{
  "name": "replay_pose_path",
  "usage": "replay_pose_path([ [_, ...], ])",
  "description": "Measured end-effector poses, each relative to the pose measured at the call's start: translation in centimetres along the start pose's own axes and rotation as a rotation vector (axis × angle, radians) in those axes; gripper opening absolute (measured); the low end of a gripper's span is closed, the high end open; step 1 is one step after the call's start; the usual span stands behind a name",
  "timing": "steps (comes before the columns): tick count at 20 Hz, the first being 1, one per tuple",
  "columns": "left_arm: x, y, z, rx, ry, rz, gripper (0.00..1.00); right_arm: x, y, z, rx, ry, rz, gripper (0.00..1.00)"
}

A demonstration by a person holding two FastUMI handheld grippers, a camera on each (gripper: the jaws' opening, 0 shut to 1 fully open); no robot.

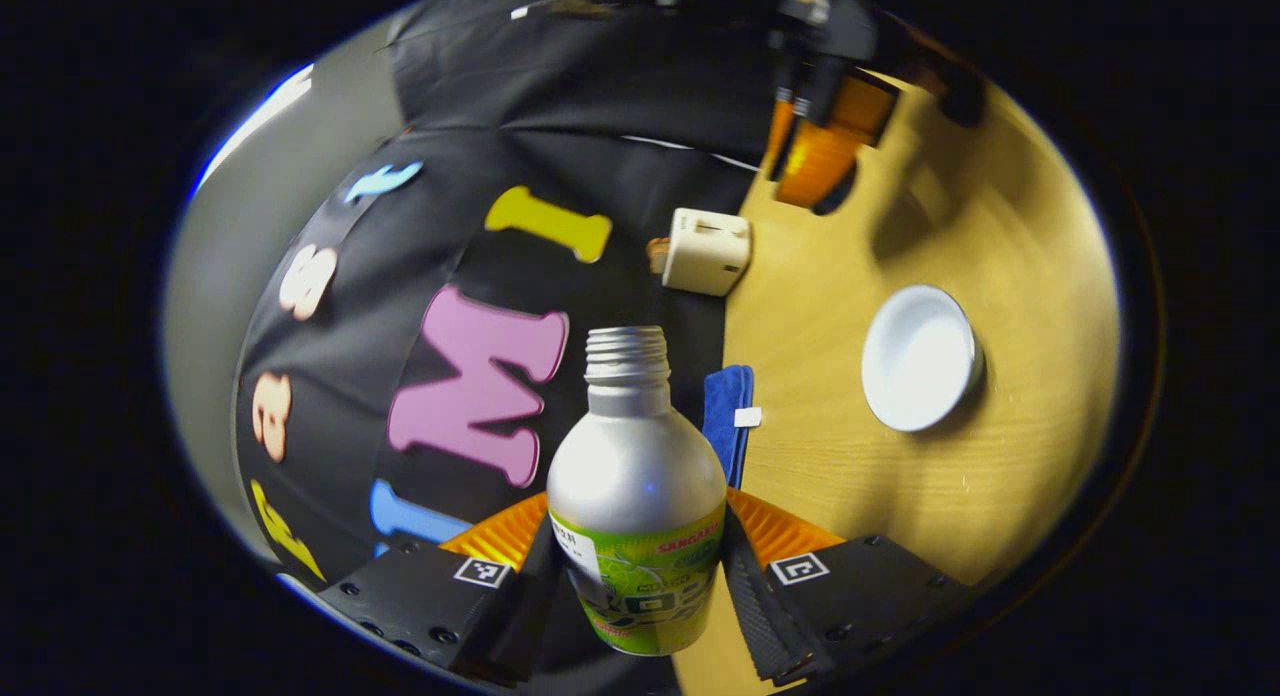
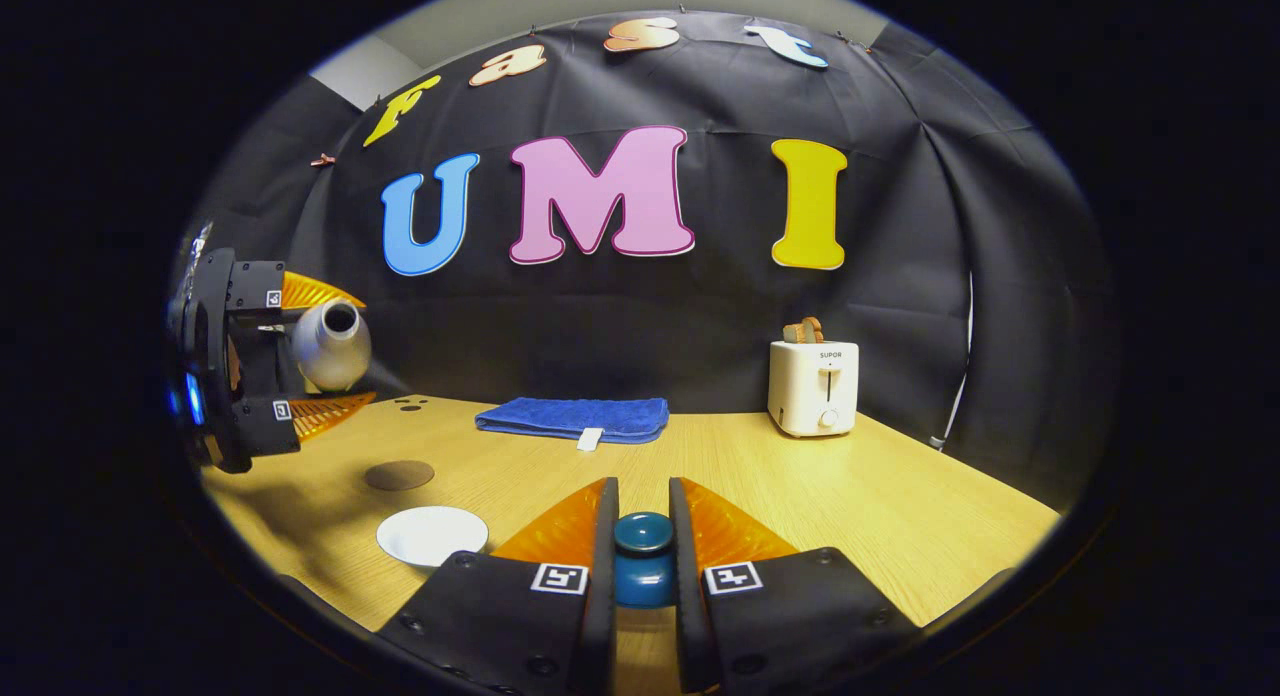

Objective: Open the teacup lid with one hand, grasp the water bottle and pour water into the teacup with the other hand; after pouring, place the water bottle on the coaster and then close the teacup lid.

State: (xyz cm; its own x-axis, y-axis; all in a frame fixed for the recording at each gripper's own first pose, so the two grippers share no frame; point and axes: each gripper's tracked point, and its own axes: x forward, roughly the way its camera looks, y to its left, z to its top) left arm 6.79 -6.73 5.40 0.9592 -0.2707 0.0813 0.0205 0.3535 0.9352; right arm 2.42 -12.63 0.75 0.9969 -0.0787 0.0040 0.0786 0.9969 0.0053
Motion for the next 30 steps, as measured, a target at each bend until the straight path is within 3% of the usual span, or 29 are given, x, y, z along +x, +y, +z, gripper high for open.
replay_pose_path([
  [7, 1.1, 4.1, -5.0, -0.707, 0.079, 0.156, 0.78, 0.0, 0.0, 0.0, 0.000, 0.000, 0.000, 0.28],
  [12, 5.1, 5.6, -9.4, -1.095, 0.044, 0.192, 0.78, 0.0, -0.1, 0.0, 0.000, 0.000, -0.015, 0.28],
  [19, 9.7, 1.6, -12.7, -1.158, 0.137, 0.166, 0.79, -0.1, -0.1, 0.0, 0.000, -0.002, -0.011, 0.28],
  [30, 10.0, -1.3, -13.0, -1.205, 0.184, 0.124, 0.81, -0.1, -0.1, 0.0, 0.000, -0.002, -0.011, 0.28],
])
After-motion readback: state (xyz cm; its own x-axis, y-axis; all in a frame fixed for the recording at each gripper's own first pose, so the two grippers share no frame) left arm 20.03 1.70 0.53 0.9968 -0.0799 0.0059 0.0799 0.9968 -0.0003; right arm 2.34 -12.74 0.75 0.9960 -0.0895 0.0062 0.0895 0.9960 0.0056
